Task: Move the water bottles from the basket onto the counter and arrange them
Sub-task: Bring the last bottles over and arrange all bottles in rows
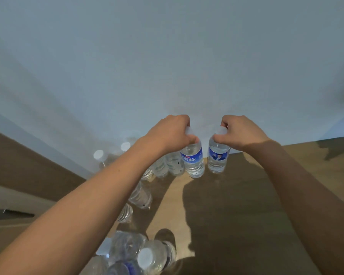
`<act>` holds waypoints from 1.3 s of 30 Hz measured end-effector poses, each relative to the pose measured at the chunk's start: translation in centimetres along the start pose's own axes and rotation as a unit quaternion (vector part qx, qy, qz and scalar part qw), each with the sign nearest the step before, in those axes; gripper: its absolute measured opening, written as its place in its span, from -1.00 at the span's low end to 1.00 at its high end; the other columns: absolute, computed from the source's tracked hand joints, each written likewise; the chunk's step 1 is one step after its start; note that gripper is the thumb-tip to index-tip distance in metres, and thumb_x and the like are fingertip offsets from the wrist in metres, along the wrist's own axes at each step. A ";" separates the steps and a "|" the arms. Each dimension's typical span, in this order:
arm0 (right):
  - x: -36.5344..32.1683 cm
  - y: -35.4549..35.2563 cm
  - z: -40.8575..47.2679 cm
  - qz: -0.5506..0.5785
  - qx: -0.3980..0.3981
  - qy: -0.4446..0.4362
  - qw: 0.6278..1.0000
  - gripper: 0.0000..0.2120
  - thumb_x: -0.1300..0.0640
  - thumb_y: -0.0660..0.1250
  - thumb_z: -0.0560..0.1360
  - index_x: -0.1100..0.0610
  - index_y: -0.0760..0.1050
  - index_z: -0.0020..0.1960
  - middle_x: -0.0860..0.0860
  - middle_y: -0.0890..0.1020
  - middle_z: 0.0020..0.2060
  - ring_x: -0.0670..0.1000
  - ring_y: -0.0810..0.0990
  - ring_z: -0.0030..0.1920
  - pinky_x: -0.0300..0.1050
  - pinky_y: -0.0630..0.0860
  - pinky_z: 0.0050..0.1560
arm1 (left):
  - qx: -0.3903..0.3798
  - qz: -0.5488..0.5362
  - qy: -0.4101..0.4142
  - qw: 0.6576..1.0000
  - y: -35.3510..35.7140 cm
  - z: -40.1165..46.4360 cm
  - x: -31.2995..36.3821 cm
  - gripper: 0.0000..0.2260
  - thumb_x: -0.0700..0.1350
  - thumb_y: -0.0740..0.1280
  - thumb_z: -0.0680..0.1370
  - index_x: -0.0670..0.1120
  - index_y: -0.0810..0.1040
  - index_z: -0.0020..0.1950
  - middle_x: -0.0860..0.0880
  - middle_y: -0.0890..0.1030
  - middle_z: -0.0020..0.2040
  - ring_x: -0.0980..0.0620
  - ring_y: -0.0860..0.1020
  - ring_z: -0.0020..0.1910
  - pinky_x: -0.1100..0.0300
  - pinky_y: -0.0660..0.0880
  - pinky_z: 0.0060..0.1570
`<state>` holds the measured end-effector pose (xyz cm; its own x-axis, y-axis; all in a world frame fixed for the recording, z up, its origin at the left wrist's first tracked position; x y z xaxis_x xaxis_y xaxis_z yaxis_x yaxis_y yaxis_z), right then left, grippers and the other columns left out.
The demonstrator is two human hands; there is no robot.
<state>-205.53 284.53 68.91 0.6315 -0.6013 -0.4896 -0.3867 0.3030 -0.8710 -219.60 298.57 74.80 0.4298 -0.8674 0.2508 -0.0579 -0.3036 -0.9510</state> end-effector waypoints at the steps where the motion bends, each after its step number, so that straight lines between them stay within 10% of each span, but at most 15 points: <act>1: 0.3 0.1 0.3 0.004 -0.008 0.001 1.000 -0.74 -0.04 0.42 0.35 0.08 0.40 -0.24 0.03 0.55 -0.29 0.11 0.54 -0.23 -0.07 0.35 -0.34 | -0.003 0.007 0.003 1.000 0.7 0.6 0.1 -0.59 0.18 0.40 0.49 -0.08 0.49 0.16 -0.10 0.59 0.10 -0.14 0.54 0.07 0.14 0.34 -0.15; 19: 0.9 2.6 1.8 0.027 -0.037 -0.045 0.998 -0.74 -0.04 0.42 0.44 0.10 0.54 0.02 -0.01 0.58 -0.19 0.07 0.57 -0.12 -0.10 0.42 -0.16 | 0.046 0.035 -0.073 0.996 6.7 4.0 0.1 -0.70 0.03 0.33 0.57 -0.19 0.44 0.08 -0.20 0.58 0.00 -0.24 0.55 -0.02 0.09 0.32 -0.23; 26: 0.5 3.6 1.5 0.028 -0.033 -0.054 0.998 -0.75 0.02 0.39 0.47 0.15 0.54 0.06 0.09 0.64 -0.09 0.13 0.57 -0.08 -0.04 0.50 -0.11 | 0.003 -0.059 -0.077 0.995 5.6 2.1 -1.1 -0.76 -0.07 0.24 0.56 -0.13 0.43 0.19 -0.14 0.64 -0.09 -0.13 0.62 -0.22 -0.01 0.59 -0.14; 30: 0.1 3.5 1.3 0.017 -0.062 -0.011 0.998 -0.73 0.05 0.35 0.50 0.12 0.48 0.16 0.13 0.60 0.06 0.15 0.54 0.03 -0.09 0.43 -0.08 | 0.051 -0.034 -0.082 0.995 3.8 -1.1 -3.4 -0.74 -0.10 0.20 0.57 -0.07 0.48 0.24 -0.12 0.66 0.01 -0.17 0.60 -0.02 0.05 0.52 -0.06; 34: -1.5 1.9 1.0 -0.082 -0.133 0.063 0.986 -0.56 -0.10 0.35 0.48 0.08 0.38 0.26 0.10 0.55 0.08 0.14 0.51 0.03 -0.08 0.38 -0.09 | 0.072 0.021 -0.148 0.986 1.1 -4.8 -9.0 -0.77 -0.09 0.20 0.55 -0.05 0.53 0.15 -0.12 0.66 0.02 -0.19 0.58 0.02 0.05 0.51 -0.05; 39: -8.2 0.2 -0.3 -0.159 -0.018 -0.049 0.986 -0.56 -0.05 0.30 0.52 0.15 0.42 0.31 0.15 0.52 0.17 0.21 0.53 0.14 0.01 0.46 0.08 | 0.043 0.094 -0.272 0.957 -1.1 -7.5 -16.1 -0.73 -0.08 0.22 0.56 -0.15 0.44 0.22 -0.20 0.59 0.11 -0.21 0.54 0.02 0.10 0.38 -0.18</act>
<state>-210.97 289.33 72.80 0.7857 -0.5872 -0.1947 -0.1804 0.0837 -0.9800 -233.23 309.91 73.13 0.8261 -0.5624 -0.0358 -0.1164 -0.1082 -0.9873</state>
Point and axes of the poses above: each hand's wrist, its own z-axis towards the middle knuckle, its own y-axis out of the palm, x = y × z, the point moved 2 cm from there along z, towards the middle knuckle
